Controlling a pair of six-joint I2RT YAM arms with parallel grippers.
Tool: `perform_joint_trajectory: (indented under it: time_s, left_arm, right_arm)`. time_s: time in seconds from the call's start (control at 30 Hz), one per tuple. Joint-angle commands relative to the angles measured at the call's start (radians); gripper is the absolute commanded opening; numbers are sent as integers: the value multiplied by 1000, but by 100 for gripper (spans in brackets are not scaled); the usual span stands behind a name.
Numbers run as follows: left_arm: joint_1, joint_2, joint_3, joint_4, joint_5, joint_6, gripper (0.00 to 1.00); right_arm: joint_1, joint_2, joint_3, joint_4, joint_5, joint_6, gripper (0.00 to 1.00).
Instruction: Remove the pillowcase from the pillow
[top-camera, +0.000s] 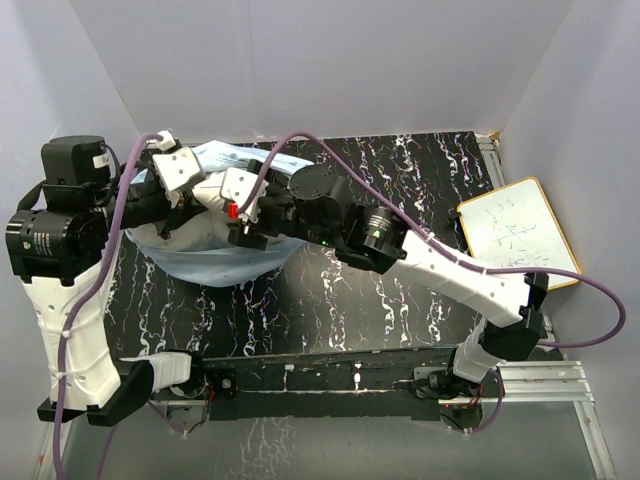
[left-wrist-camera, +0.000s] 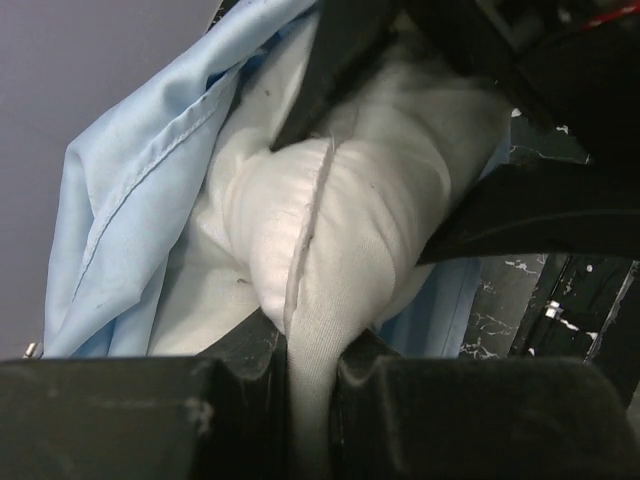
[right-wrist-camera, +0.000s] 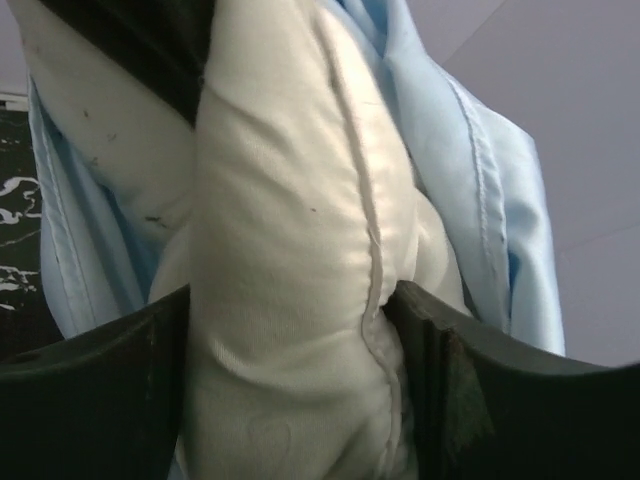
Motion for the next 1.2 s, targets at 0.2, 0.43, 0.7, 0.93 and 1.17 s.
perform_joint_trajectory:
  time_s: [0.2, 0.43, 0.7, 0.93, 1.17]
  left_arm:
    - [-1, -39, 65, 266, 156, -250, 5]
    - [-1, -97, -74, 448, 11, -322, 97]
    - [-1, -148, -345, 321, -75, -115, 97]
    - [-1, -135, -689, 445, -261, 170, 97]
    - [-12, -26, -785, 566, -281, 351, 97]
  right_arm:
    - [-243, -78, -325, 318, -276, 517, 8]
    - [-563, -335, -830, 680, -460, 1027, 8]
    - [-718, -525, -1240, 712, -419, 1199, 8]
    - [-782, -597, -1363, 686, -421, 1223, 8]
    - [-801, -596, -1415, 685, -444, 1250, 8]
